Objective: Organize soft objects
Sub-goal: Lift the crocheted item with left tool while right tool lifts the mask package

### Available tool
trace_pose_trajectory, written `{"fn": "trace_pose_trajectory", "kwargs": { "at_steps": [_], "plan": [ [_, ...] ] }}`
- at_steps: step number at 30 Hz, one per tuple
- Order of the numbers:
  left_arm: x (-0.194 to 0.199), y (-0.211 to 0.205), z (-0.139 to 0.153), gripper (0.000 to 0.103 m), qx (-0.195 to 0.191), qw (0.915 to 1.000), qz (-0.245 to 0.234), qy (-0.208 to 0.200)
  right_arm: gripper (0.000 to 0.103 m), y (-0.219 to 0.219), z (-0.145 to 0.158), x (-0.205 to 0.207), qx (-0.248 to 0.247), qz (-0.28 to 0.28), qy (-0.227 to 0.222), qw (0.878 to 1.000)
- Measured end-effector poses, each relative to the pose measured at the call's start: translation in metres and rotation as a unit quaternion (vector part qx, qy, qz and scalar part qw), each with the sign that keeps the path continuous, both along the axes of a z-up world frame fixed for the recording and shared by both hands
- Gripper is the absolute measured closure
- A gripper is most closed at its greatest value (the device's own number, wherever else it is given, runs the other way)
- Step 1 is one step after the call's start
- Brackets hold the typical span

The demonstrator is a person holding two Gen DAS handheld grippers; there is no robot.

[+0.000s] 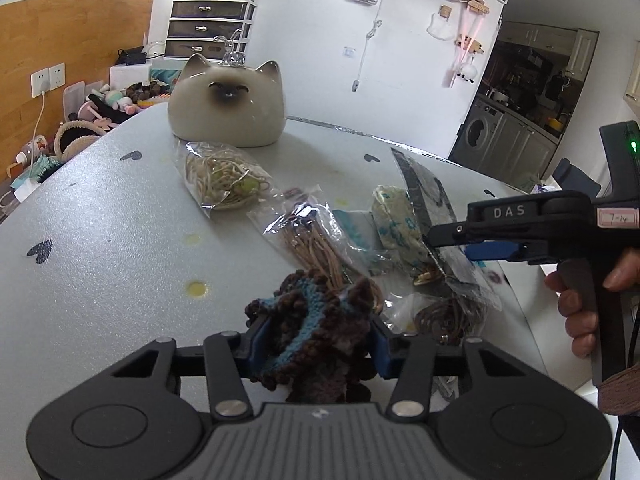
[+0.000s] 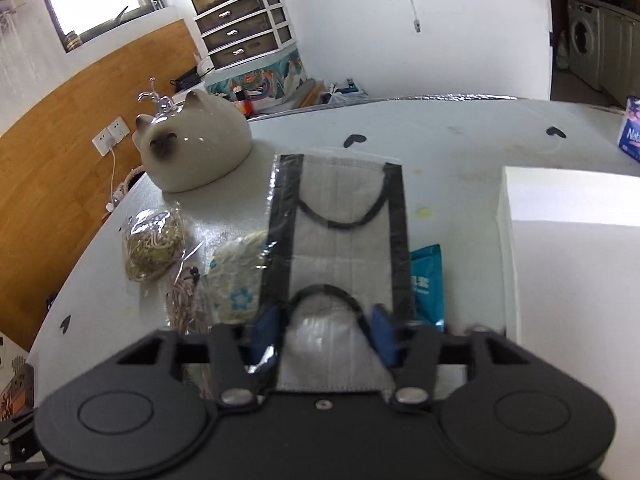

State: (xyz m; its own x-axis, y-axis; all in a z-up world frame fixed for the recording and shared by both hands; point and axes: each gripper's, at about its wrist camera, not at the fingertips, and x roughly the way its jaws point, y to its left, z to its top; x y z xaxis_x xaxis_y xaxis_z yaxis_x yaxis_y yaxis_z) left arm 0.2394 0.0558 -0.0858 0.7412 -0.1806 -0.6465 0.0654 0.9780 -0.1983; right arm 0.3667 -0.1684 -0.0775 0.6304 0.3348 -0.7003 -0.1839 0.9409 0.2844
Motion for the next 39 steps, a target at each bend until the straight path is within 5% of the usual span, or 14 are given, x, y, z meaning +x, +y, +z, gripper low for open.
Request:
{"fn": "trace_pose_trajectory", "kwargs": {
  "at_steps": [10, 24, 26, 28, 30, 33, 35, 38, 39],
  "plan": [
    [-0.006, -0.004, 0.003, 0.057, -0.001, 1.0000, -0.003, 0.003, 0.096, 0.002, 0.008, -0.022, 0.000, 0.034, -0.027, 0.999],
    [-0.022, -0.017, 0.008, 0.059, -0.008, 1.0000, 0.003, 0.001, 0.101, -0.006, 0.024, -0.058, 0.008, 0.045, -0.052, 0.998],
    [-0.024, -0.018, 0.008, 0.061, -0.009, 1.0000, 0.003, 0.000, 0.087, -0.006, 0.022, -0.060, 0.018, 0.053, -0.037, 0.998],
    [-0.027, -0.019, 0.009, 0.061, -0.010, 0.9999, 0.002, -0.002, 0.029, -0.001, 0.019, -0.062, 0.005, 0.067, -0.031, 0.997],
    [-0.029, -0.021, 0.010, 0.062, -0.010, 0.9999, 0.002, -0.005, 0.023, 0.010, 0.016, -0.063, -0.038, 0.079, -0.044, 0.995],
    [-0.031, -0.022, 0.010, 0.062, -0.010, 0.9999, 0.003, -0.006, 0.028, 0.022, 0.006, -0.059, -0.066, 0.094, -0.035, 0.993],
    [-0.031, -0.022, 0.010, 0.062, -0.010, 0.9999, 0.003, -0.005, 0.042, 0.022, 0.001, -0.055, -0.054, 0.091, -0.025, 0.994],
    [-0.031, -0.023, 0.010, 0.062, -0.010, 0.9999, 0.002, -0.005, 0.079, 0.022, 0.000, -0.056, -0.054, 0.080, -0.029, 0.995],
    [-0.031, -0.023, 0.010, 0.062, -0.010, 0.9999, 0.002, -0.004, 0.099, 0.021, 0.000, -0.056, -0.054, 0.078, -0.028, 0.995]
  ]
}}
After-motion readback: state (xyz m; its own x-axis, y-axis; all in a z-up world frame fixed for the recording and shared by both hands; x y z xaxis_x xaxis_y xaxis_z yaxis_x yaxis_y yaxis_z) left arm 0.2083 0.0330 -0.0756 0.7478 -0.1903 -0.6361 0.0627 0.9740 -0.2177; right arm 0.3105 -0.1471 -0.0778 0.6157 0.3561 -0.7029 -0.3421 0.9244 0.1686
